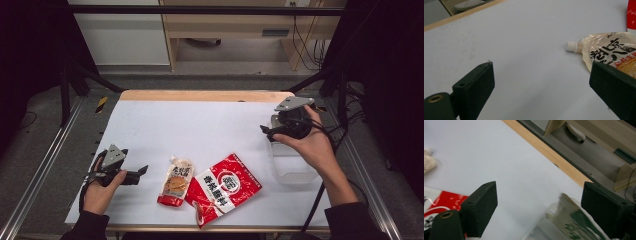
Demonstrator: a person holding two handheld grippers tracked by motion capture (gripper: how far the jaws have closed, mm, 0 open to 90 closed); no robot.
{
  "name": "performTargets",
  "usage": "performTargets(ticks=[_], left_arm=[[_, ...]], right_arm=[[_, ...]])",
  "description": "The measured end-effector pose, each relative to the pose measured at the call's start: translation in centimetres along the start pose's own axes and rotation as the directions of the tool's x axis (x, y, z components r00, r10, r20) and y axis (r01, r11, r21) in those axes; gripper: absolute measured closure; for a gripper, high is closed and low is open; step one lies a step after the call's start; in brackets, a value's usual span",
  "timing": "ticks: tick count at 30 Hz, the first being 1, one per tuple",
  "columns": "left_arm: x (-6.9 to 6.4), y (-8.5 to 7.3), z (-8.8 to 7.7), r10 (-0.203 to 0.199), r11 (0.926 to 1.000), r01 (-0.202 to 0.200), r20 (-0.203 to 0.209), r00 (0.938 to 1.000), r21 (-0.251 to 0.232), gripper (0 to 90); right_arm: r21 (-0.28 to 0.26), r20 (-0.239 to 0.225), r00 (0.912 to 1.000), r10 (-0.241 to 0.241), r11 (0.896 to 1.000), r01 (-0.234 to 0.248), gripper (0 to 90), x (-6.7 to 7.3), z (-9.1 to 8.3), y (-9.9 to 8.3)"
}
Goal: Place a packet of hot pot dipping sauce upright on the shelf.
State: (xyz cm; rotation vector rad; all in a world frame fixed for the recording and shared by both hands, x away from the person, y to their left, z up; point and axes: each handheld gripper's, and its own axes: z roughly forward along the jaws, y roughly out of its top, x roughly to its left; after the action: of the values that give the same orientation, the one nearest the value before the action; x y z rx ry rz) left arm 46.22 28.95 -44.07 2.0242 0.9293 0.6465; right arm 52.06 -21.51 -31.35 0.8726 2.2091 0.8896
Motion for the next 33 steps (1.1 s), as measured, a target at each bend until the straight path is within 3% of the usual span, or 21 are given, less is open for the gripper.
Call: performTargets(ticks=[3,4,8,10,24,33], left_arm=[[-0.1,0.0,0.0,0.004,1.0000,-0.004,0.002,1.0000,0.002,6.2],[-0.3,0.1,0.0,0.008,1.0000,-0.008,0.004,1.0000,0.002,6.2],[-0.4,0.1,0.0,0.009,1.0000,-0.009,0.003,1.0000,0.001,6.1],[-0.6,0.1,-0.1,0.014,0.9999,-0.014,0.005,0.9999,0.000,6.1],[-1.8,0.3,0.2,0.052,0.9985,-0.052,0.013,0.9986,0.015,5.8],[-1.3,0.2,0.1,0.036,0.9992,-0.036,0.001,0.9994,0.016,5.7]], right_arm=[[0.002,-0.018,0.9997,-0.014,1.000,0.014,13.6,1.1,0.4,0.4],[-0.004,-0.040,0.9987,-0.032,0.999,0.032,13.6,2.4,1.1,0.9],[-0.007,-0.063,0.9973,-0.040,0.999,0.039,14.0,3.6,1.8,1.3],[0.003,-0.087,0.9948,-0.053,0.999,0.054,14.3,5.2,2.7,1.7],[-0.001,-0.175,0.9843,-0.022,1.000,0.022,18.9,9.8,5.1,2.6],[0.010,-0.229,0.9733,-0.016,1.000,0.018,25.4,12.3,6.7,3.1]])
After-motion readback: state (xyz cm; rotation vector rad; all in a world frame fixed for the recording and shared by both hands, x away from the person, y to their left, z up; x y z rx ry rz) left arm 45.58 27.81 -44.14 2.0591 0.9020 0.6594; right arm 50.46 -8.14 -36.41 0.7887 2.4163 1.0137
